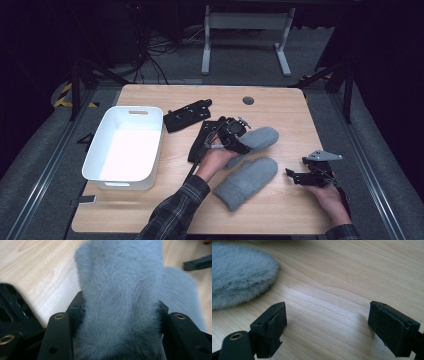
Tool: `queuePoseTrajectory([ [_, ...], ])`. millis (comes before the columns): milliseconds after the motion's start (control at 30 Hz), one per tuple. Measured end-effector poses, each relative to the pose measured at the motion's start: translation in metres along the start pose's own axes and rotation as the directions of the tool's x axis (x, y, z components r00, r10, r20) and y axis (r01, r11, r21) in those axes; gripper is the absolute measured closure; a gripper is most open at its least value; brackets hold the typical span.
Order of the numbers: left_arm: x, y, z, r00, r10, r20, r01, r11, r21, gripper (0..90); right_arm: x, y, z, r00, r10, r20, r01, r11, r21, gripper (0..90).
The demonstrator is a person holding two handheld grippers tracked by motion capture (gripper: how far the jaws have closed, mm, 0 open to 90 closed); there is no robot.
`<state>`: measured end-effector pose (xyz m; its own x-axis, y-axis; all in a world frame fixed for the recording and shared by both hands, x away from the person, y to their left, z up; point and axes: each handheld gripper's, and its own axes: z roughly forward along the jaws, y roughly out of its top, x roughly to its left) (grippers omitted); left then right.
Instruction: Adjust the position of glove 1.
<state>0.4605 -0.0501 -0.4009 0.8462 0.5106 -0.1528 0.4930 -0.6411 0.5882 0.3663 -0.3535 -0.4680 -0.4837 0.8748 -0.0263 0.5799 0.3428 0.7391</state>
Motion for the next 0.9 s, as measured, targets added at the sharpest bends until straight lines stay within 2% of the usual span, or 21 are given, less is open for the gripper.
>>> queuePoseTrajectory([
  [133, -0.013, -0.012, -0.013, 0.9999, -0.005, 0.012, 0.005, 0.9999, -0.011, 46.5, 0.000, 0.000, 0.000, 1.0000, 0.000, -0.002, 0.000, 1.000, -0.001, 16.0],
  [233, -0.024, -0.019, -0.021, 1.0000, 0.006, 0.003, -0.006, 0.9999, -0.014, 46.1, 0.000, 0.000, 0.000, 1.0000, 0.000, 0.000, 0.000, 1.000, 0.000, 16.0],
  [433, -0.045, -0.034, -0.031, 0.9999, 0.005, 0.016, -0.004, 0.9997, -0.026, 45.7, 0.000, 0.000, 0.000, 1.0000, 0.001, 0.001, -0.001, 1.000, 0.000, 15.9],
  [633, -0.062, -0.048, -0.030, 0.9998, -0.014, 0.017, 0.014, 0.9994, -0.031, 45.1, 0.000, 0.000, 0.000, 1.0000, 0.003, 0.002, -0.003, 1.000, 0.000, 15.9],
  [900, -0.071, -0.051, -0.017, 0.9993, -0.026, 0.026, 0.027, 0.9995, -0.017, 43.0, 0.000, 0.000, 0.000, 1.0000, 0.003, 0.003, -0.003, 1.000, 0.000, 15.9],
])
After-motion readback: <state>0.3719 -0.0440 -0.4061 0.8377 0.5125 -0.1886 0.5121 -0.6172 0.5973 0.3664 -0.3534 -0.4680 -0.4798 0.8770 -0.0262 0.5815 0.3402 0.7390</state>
